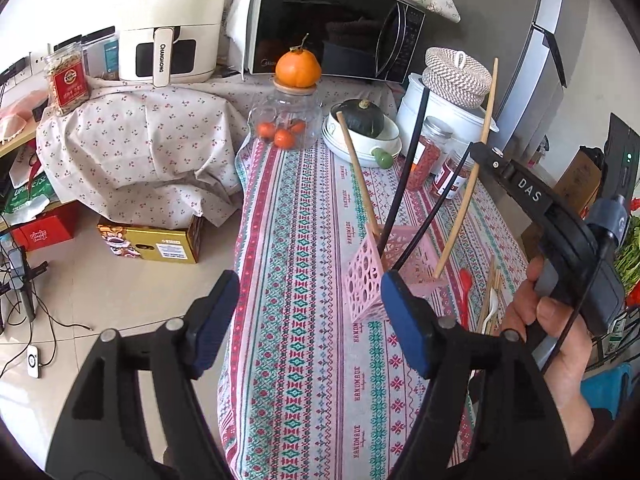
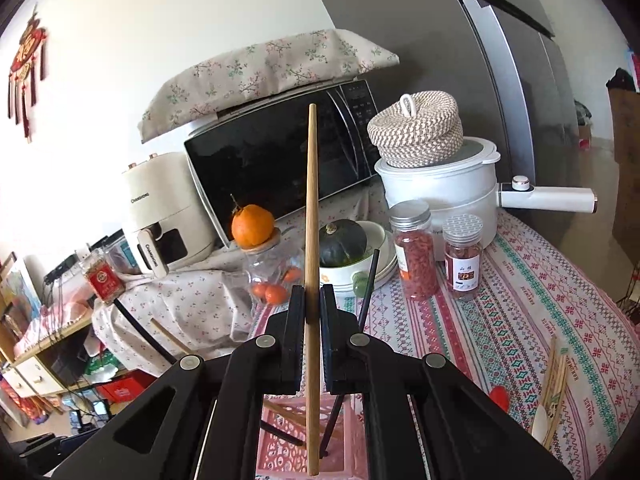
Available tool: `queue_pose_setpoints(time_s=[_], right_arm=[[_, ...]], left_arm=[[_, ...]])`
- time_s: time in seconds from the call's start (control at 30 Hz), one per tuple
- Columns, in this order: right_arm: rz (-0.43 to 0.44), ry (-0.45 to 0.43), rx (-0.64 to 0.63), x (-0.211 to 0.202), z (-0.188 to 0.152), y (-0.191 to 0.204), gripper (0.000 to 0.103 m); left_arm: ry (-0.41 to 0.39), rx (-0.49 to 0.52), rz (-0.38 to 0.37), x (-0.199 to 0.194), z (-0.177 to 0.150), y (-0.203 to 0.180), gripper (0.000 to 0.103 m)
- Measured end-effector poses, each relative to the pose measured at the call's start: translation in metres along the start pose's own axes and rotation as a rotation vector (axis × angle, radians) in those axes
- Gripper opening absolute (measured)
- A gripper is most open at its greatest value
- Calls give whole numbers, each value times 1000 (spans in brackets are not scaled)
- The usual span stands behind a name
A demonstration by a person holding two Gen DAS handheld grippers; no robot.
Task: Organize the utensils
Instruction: 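Lower both chopsticks into the pink basket and open both tools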
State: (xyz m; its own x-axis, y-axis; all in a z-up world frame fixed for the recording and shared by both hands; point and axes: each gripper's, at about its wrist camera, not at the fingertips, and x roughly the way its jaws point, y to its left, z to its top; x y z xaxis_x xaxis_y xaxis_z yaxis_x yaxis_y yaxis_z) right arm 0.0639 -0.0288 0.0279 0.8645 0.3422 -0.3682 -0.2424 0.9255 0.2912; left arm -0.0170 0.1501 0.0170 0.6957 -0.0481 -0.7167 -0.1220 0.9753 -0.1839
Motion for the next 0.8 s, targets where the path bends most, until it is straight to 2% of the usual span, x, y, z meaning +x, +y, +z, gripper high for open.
queue_pose_setpoints(time_s=[0.2, 0.4, 0.47, 0.53, 0.67, 0.8], right_arm=[[-50, 12, -45, 16, -17, 5, 7], [12, 86, -36, 13, -26, -1, 9], [44, 104, -44, 6, -21, -4, 17], [62, 104, -52, -5, -16, -8, 35], [70, 143, -68, -24, -5, -24, 43], [55, 223, -72, -41, 0, -50, 51]], left_arm=[[18, 13, 4, 3, -5, 4, 73], [53, 37, 4, 10, -10, -1, 74], [70, 43, -4, 13, -11, -4, 75], [87, 44, -12, 16, -14, -8, 78], [123, 54, -29, 22, -17, -18, 80], [165, 79, -43, 28, -23, -32, 83]])
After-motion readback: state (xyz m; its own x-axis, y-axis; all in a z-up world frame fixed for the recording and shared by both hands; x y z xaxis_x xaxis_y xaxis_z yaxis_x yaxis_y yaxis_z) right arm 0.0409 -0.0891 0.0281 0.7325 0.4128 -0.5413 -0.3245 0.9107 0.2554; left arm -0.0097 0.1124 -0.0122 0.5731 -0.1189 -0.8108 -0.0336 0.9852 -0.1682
